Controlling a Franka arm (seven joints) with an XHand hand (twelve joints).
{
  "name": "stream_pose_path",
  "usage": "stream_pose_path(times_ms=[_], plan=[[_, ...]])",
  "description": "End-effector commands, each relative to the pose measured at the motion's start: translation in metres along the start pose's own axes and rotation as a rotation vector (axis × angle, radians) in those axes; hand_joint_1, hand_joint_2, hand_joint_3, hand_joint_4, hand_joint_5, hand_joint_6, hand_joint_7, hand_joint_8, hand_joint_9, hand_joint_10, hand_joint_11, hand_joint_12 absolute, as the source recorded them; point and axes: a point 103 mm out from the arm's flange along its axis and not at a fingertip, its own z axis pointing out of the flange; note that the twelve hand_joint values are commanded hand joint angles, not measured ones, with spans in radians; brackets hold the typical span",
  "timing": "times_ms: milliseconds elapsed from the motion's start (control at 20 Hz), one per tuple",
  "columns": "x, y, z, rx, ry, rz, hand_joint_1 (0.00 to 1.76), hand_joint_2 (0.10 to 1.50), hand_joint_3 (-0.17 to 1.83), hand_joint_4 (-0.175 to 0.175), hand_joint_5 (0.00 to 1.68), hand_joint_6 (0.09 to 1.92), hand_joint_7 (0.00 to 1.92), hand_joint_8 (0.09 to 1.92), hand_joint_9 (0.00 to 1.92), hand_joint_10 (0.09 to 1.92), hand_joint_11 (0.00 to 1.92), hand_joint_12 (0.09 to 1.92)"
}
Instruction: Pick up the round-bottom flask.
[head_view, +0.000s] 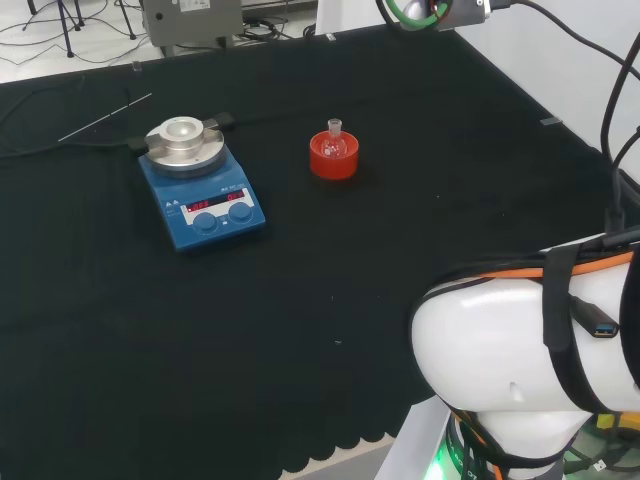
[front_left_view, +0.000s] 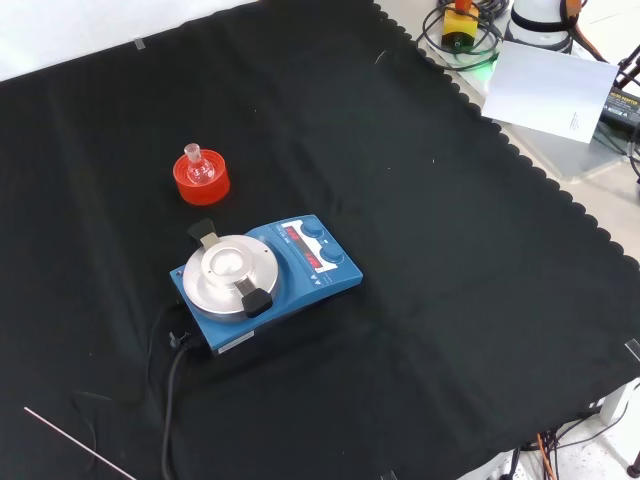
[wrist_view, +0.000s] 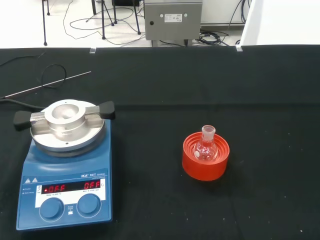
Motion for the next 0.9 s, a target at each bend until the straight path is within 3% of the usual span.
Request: stream_pose_path(times_ms=[50,150,300,600,900], plan=[[0.02,-0.001,-0.005,0.01,-0.002,-0.02,0.14,1.25,0.37,-0.052,0.25,0.27,0.12,0.59,0.23,0.67,0.05,1.18],[0.02,0.0,-0.005,0.023,0.018,-0.022,0.04,1.32,0.3,-0.044,0.22,0.13,0.05,0.56,0.12,0.7,0.01,1.14],[0.001,0.009,-0.002,0.031,0.038,-0.023,0.02,1.35,0.25,-0.042,0.22,0.09,0.02,0.56,0.09,0.72,0.0,1.13],[-0.063,0.039,0.011,0.035,0.055,-0.014,0.21,1.27,0.19,-0.048,0.21,0.09,0.02,0.58,0.1,0.74,0.0,1.12],[-0.112,0.074,0.035,0.06,0.082,0.041,0.29,1.24,0.18,-0.054,0.23,0.09,0.04,0.6,0.13,0.75,0.0,1.16]])
